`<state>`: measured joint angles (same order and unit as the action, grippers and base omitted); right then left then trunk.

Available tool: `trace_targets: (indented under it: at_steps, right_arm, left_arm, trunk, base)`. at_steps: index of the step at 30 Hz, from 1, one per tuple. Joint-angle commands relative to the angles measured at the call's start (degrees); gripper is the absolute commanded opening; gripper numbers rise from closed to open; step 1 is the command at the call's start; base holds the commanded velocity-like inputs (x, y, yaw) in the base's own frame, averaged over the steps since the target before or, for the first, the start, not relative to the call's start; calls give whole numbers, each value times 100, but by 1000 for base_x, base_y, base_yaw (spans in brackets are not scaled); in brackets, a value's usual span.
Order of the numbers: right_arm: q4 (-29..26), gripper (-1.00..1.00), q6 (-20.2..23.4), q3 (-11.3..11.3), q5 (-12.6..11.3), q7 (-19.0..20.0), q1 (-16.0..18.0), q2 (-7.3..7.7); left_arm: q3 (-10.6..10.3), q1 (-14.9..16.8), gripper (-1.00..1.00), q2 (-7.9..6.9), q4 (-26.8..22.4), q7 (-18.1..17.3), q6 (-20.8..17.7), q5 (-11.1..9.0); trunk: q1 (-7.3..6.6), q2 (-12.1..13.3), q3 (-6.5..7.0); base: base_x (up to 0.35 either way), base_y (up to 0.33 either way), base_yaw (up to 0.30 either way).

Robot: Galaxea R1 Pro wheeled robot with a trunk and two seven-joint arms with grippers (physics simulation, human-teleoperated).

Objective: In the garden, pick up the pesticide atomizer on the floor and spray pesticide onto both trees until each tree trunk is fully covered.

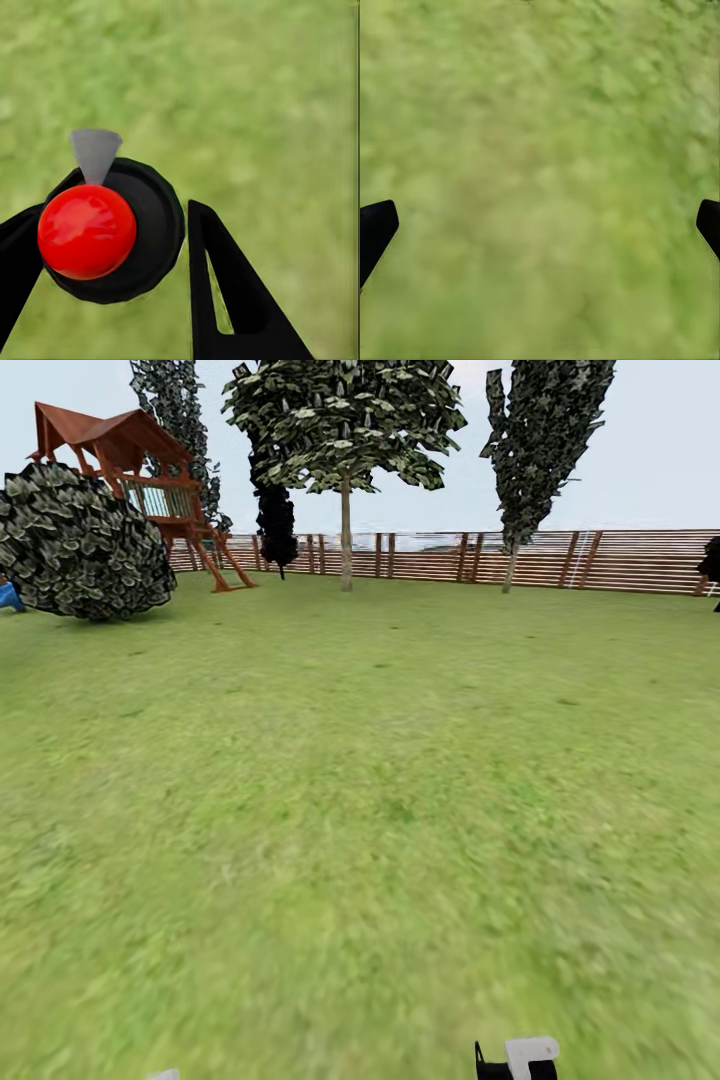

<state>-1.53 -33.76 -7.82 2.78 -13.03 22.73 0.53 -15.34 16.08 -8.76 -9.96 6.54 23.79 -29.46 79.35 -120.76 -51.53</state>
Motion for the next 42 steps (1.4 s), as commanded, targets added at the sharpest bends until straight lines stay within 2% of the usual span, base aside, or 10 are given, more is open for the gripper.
trace_targets:
  at_steps: [1,42]
  right_arm:
    - [4,100,1,-44,30,-59,3,0]
    - [4,100,1,-44,30,-59,3,0]
  left_arm:
    - [-48,1,-100,-2,-4,46,11,-7]
    - [-48,1,-100,-10,-5,48,11,-7]
  trunk:
    - [3,-2,-5]
    - [3,-2,-5]
  base:
    - [339,0,0]
    - [339,0,0]
